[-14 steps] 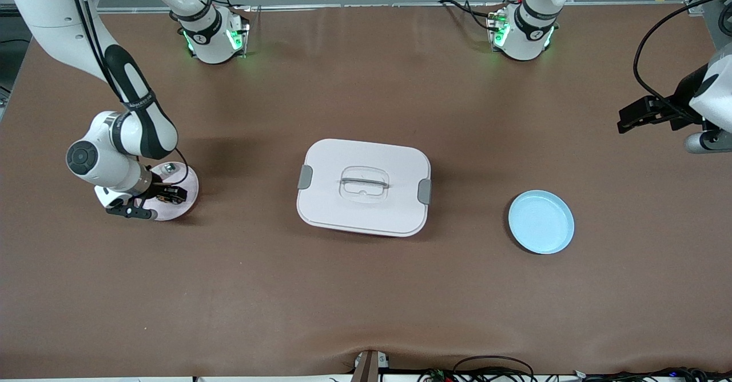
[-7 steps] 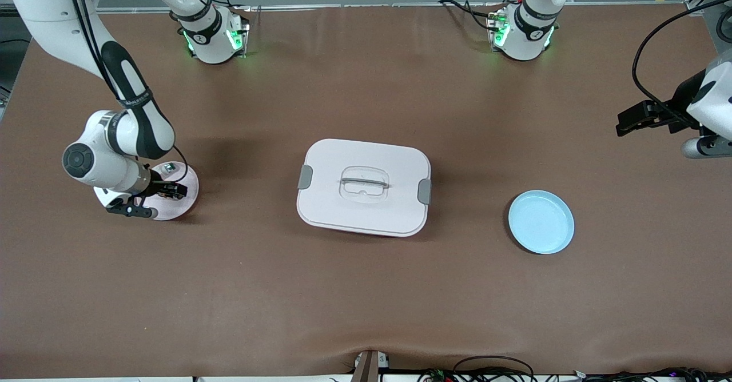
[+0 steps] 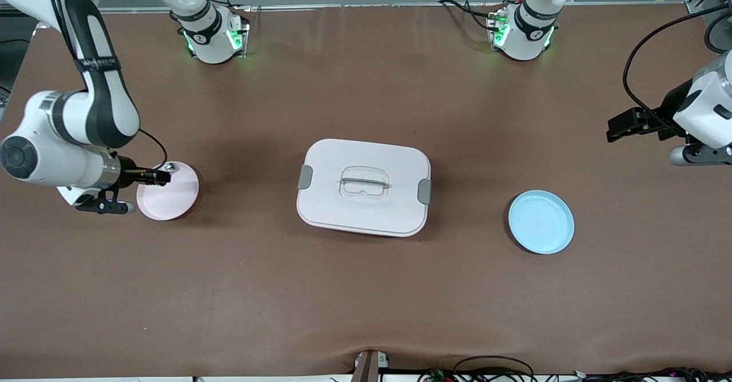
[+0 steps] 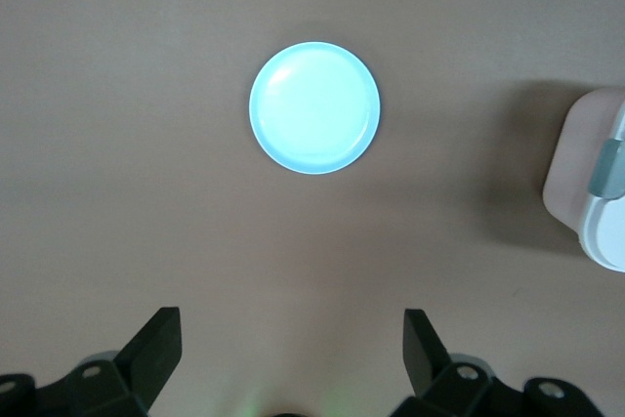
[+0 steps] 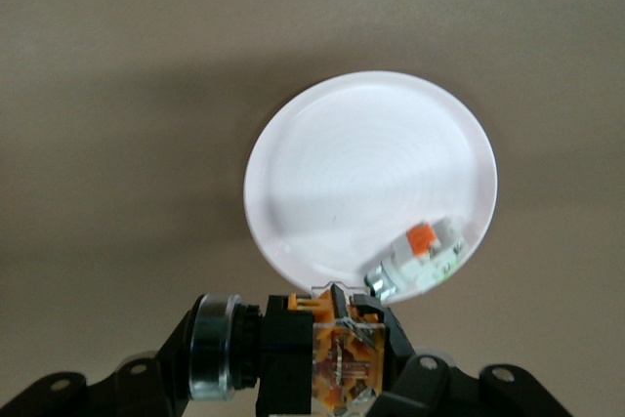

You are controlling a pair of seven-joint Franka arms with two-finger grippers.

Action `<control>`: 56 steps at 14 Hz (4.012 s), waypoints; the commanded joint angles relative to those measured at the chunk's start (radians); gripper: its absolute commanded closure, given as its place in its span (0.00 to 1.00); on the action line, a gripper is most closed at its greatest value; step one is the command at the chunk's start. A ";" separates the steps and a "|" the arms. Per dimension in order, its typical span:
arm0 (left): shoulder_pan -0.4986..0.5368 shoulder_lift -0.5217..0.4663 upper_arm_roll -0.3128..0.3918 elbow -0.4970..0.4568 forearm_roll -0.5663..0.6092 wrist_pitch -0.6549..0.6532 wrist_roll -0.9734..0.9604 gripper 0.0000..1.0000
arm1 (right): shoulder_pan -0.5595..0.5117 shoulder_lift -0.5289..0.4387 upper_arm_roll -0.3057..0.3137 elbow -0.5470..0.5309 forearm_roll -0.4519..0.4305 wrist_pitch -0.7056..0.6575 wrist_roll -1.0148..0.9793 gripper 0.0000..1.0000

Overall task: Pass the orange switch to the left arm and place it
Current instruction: 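Lift the switch over the box with the right gripper while the left gripper approaches, then grasp the switch with the left gripper beside the right gripper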

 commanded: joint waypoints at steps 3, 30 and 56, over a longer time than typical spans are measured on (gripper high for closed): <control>0.010 0.055 -0.001 0.015 -0.109 0.011 0.016 0.00 | 0.103 0.000 0.003 0.212 -0.030 -0.326 0.231 0.72; -0.053 -0.267 -0.059 -0.563 -0.799 0.245 0.107 0.04 | 0.862 0.192 0.005 0.629 0.476 0.109 1.959 0.72; -0.061 -0.394 -0.316 -0.852 -1.269 0.684 0.377 0.35 | 0.901 0.224 0.005 0.668 0.482 0.187 2.013 0.71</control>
